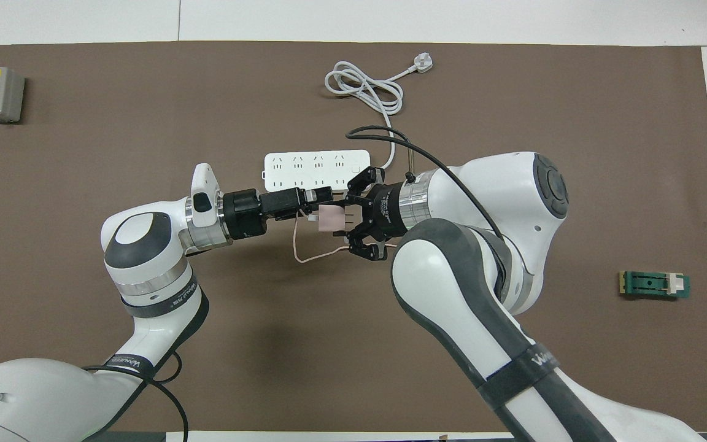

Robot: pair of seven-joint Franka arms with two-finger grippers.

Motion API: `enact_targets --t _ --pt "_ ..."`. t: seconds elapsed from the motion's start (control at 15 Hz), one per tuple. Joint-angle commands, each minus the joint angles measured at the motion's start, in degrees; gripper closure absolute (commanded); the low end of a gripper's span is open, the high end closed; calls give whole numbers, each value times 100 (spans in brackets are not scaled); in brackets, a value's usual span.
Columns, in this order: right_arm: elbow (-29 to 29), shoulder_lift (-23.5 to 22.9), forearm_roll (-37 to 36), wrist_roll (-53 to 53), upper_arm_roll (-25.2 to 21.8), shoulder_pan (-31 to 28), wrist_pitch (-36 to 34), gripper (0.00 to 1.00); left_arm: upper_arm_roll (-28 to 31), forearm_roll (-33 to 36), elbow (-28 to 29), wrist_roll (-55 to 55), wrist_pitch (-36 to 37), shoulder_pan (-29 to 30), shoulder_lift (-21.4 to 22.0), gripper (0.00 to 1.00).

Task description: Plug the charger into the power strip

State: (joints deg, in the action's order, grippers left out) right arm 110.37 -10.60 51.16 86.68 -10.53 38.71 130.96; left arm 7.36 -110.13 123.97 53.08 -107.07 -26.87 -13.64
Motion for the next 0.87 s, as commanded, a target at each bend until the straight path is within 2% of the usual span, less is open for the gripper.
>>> enact_targets --t 0.0,0.8 --pt "20 58 96 -81 7 -21 -36 89 64 -61 57 159 71 -21 -25 2" --pt "37 49 104 -90 7 -21 -9 89 55 -61 426 467 54 -99 177 2"
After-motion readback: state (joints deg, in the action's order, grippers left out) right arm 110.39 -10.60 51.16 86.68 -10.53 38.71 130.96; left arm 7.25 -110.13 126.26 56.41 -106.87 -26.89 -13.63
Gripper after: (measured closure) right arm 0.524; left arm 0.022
